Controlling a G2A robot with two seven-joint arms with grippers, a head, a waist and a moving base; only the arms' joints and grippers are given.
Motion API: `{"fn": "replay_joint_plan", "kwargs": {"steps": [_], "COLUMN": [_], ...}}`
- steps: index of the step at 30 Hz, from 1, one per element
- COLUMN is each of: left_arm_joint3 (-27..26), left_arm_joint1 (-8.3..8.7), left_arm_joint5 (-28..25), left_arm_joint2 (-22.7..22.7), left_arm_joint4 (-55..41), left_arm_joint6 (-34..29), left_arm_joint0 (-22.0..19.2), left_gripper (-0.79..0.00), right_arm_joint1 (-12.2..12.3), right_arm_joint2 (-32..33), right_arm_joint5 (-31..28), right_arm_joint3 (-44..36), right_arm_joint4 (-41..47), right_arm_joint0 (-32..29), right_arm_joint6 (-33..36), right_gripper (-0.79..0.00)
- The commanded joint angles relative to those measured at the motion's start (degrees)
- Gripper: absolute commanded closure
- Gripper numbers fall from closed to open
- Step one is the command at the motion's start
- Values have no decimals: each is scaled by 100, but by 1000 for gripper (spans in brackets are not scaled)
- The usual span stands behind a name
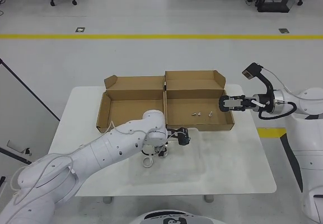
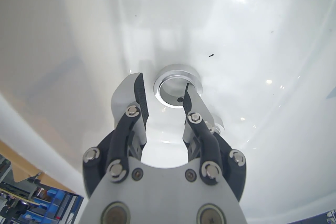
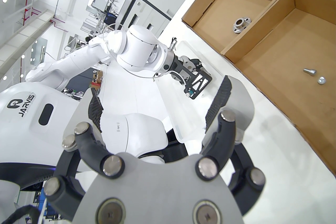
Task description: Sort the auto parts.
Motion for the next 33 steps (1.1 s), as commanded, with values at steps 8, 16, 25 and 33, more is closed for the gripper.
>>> {"fn": "replay_joint_plan", "kwargs": {"steps": [8,16,25,33], "left_arm_joint3": [62,224,373,310], "left_arm_joint1": [-13,-52,-135,-113], "left_arm_joint5": [-18,-58,-94,-55], "left_arm_joint2": [88,65,157,17], "left_arm_joint4": [-303,-298,-410,-437], "left_arm_joint6": [22,62,98,107], "left_arm_joint0": [-114,-80,-121,-117], "left_gripper": [-366,-339,0,0], "right_arm_joint1": [0,0,0,0], "right_arm_joint2": [0,0,0,0], "right_arm_joint5": [0,0,0,0], "right_arm_joint3": [0,0,0,0], "right_arm_joint4": [0,0,0,0], "right_arm_joint0": [0,0,0,0], "right_arm_joint6": [0,0,0,0], "right_gripper": [-785,-785,-785,-785]}}
